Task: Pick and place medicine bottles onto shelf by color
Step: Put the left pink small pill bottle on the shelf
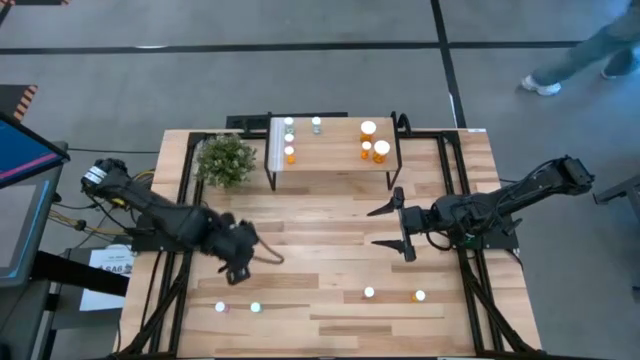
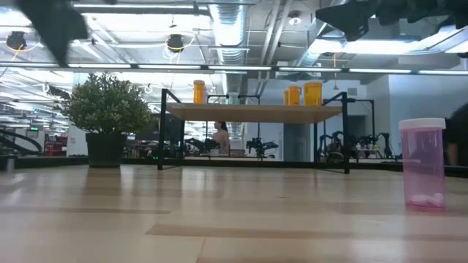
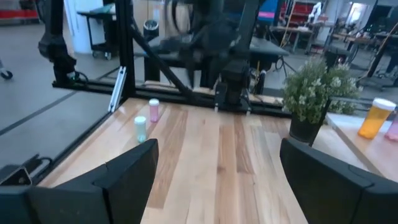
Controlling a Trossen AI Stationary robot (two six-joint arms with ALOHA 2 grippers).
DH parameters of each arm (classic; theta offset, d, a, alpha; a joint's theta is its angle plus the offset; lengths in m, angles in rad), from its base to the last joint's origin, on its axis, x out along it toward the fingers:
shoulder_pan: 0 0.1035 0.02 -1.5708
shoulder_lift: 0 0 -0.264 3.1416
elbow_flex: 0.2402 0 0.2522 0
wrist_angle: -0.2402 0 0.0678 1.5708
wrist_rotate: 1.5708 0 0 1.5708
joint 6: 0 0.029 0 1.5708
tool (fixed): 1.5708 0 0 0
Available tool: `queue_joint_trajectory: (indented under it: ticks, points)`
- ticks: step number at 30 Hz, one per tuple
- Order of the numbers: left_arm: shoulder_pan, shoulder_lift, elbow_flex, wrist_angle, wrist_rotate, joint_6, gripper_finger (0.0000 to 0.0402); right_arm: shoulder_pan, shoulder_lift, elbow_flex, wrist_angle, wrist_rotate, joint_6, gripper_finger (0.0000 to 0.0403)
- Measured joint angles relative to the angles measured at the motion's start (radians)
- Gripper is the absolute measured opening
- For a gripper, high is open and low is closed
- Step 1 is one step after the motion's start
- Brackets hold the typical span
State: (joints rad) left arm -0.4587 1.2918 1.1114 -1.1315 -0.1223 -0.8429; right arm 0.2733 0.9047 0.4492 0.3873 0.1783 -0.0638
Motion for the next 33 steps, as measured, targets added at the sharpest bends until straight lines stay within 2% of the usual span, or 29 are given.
queue_joint_trajectory:
  ticks: [5, 17, 26, 33]
  points:
    - [-0.123, 0.004, -0.075, 0.080, 0.050, -0.151, 0.0183, 0.008, 0.000, 0.000, 0.014, 0.001, 0.017, 0.0357]
    - [-0.385, 0.004, -0.078, 0.087, 0.030, -0.404, 0.0183, 0.074, 0.000, 0.000, 0.076, 0.003, 0.074, 0.0357]
    - [-0.504, 0.077, -0.078, 0.092, 0.032, -0.504, 0.0183, 0.084, 0.000, 0.000, 0.108, 0.006, 0.088, 0.0357]
    - [-0.512, 0.187, -0.078, 0.137, 0.073, -0.485, 0.0184, 0.113, 0.000, 0.000, 0.103, 0.006, 0.090, 0.0357]
